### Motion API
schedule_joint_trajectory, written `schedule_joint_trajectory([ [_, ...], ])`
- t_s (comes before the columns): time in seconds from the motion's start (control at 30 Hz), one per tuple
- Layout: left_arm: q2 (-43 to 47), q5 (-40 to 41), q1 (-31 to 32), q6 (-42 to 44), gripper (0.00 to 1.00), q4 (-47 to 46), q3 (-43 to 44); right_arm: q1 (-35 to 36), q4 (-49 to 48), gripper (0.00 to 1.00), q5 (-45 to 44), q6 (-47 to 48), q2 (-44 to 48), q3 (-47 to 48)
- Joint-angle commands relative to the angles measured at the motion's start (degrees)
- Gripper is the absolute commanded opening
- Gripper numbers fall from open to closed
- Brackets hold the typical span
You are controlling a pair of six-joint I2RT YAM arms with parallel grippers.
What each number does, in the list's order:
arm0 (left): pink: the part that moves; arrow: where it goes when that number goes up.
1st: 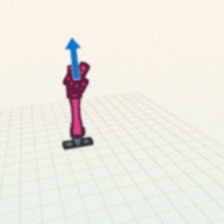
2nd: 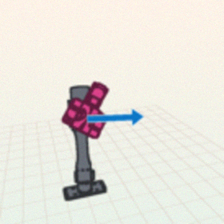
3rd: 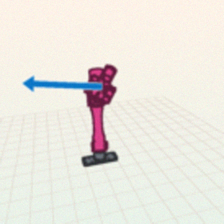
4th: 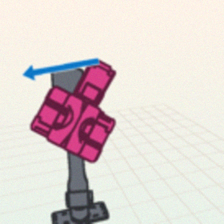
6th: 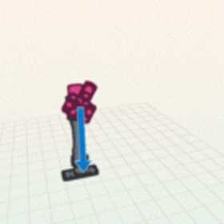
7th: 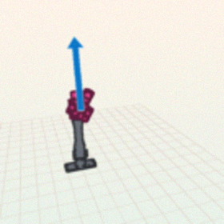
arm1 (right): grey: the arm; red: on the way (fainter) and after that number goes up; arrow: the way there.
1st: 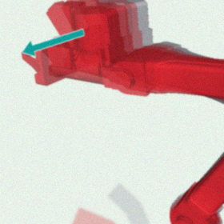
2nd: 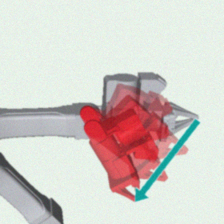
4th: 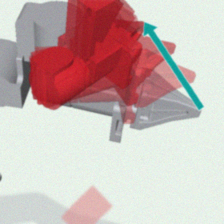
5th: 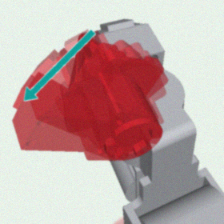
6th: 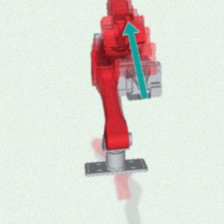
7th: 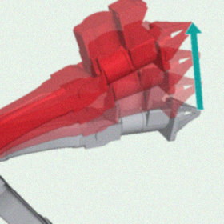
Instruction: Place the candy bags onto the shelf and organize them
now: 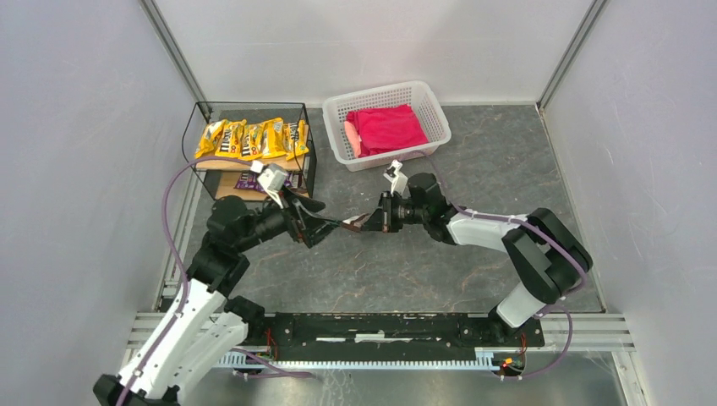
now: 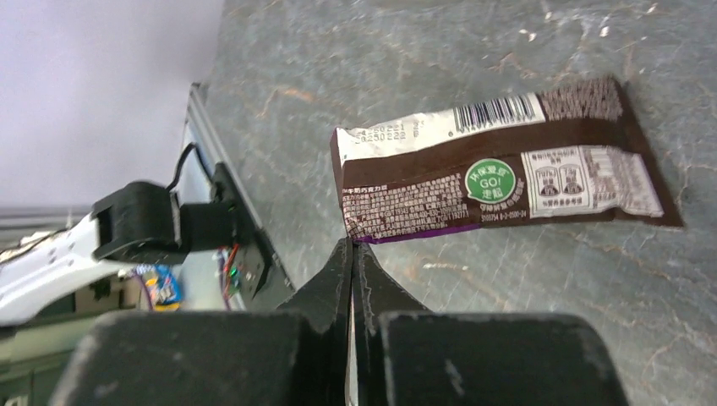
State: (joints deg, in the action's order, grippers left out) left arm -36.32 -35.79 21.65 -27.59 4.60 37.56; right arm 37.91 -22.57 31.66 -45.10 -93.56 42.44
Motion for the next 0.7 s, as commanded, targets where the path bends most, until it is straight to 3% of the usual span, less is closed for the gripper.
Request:
schedule_joint_trajectory([
  [0.0, -3.8, 13.6, 8.7, 15.3, 0.98, 3.7, 2.2, -2.4, 6.2, 0.0, 12.3, 4.9, 4.7, 1.5],
  [0.27, -13.4, 27.7, 27.8, 44.0, 0.95, 16.3, 9.1, -5.9, 10.4, 0.0, 18.2, 7.4, 12.2, -1.1],
  [0.5, -13.4, 27.3, 32.9, 53.6, 0.95, 11.7, 5.9, -5.9, 9.1, 0.0, 21.5, 4.6, 14.3, -0.8],
  [0.67, -16.7, 31.0, 37.5, 58.4, 0.86, 11.1, 5.6, -5.9, 7.1, 0.0, 21.5, 1.9, 15.6, -1.3],
])
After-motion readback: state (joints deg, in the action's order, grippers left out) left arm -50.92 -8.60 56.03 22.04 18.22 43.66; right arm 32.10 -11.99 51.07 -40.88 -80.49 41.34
